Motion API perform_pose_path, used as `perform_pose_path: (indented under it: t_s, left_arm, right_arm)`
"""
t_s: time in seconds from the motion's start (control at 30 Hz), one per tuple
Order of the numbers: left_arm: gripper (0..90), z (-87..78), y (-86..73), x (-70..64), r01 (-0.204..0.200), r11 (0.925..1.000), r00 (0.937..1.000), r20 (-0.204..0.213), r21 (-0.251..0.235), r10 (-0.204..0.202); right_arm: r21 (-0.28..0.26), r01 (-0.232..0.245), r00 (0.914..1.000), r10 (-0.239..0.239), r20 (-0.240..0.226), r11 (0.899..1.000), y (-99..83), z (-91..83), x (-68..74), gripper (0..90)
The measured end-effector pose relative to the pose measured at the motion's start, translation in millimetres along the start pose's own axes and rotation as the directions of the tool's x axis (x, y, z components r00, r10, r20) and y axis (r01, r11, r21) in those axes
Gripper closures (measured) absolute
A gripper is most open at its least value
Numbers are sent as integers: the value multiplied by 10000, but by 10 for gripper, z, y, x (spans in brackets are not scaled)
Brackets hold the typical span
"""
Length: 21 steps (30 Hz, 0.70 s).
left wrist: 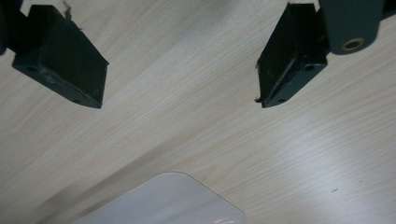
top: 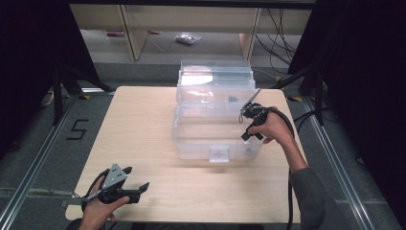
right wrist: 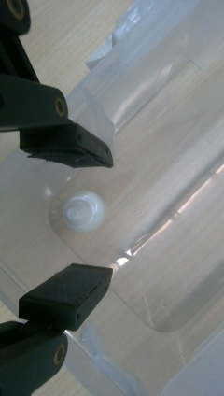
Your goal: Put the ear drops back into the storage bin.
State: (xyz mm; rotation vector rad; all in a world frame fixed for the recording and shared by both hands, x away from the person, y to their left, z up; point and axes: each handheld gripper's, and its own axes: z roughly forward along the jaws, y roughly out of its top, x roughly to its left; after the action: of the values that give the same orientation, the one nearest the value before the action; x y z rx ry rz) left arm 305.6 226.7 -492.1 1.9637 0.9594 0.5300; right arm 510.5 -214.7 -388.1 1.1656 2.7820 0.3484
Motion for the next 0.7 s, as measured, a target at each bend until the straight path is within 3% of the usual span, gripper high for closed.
perform_pose_path:
  t_s: [0.43, 0.57, 0.7]
  left_arm:
    - [154, -4, 1, -1, -20, 10000, 10000, -42, -18, 20]
    - [154, -3, 1, -3, -3, 10000, 10000, -28, -39, 3]
    - [154, -3, 1, -3, -2, 10000, 10000, -28, -44, 2]
  right_arm:
    - [-599, -83, 10000, 81, -30, 9982, -47, -145, 29, 348]
    - [-734, -321, 9995, 320, -23, 9968, -71, -189, 41, 335]
    - [-920, -105, 9999, 103, -30, 9957, -91, -215, 45, 331]
